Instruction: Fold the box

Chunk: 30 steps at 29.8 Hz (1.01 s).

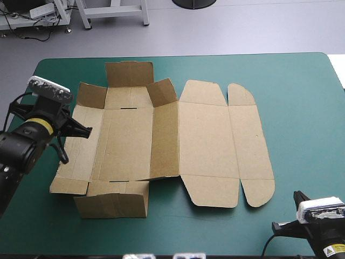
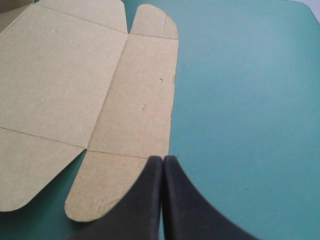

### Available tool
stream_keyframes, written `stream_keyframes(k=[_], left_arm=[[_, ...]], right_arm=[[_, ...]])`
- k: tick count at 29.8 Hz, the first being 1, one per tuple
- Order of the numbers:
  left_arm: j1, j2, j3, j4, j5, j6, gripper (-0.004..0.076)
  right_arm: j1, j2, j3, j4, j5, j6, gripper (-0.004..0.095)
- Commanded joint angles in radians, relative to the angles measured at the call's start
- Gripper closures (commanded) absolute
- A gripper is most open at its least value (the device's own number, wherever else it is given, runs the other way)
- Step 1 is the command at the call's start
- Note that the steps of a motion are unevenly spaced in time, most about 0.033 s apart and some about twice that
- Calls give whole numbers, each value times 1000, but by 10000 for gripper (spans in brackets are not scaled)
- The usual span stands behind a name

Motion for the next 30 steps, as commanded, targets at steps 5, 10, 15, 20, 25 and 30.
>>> stream_keyframes(k=[5, 10, 15, 20, 25, 30], left_arm=[[192, 148, -139, -56, -56, 36, 706], [429, 198, -159, -327, -26, 272, 706], [684, 247, -159, -676, 60, 478, 706], [835, 319, -159, -972, 199, 668, 706], [880, 405, -159, -988, 304, 721, 706], [880, 503, -159, -1071, 461, 762, 706]], right_arm=[[4, 13, -24, 16, -69, 0, 932], [4, 13, -24, 16, -69, 0, 932], [4, 13, -24, 8, -70, 0, 932], [4, 13, -24, -1, -73, 0, 932], [4, 13, -24, -10, -73, 0, 932], [4, 13, -24, -10, -73, -2, 932]])
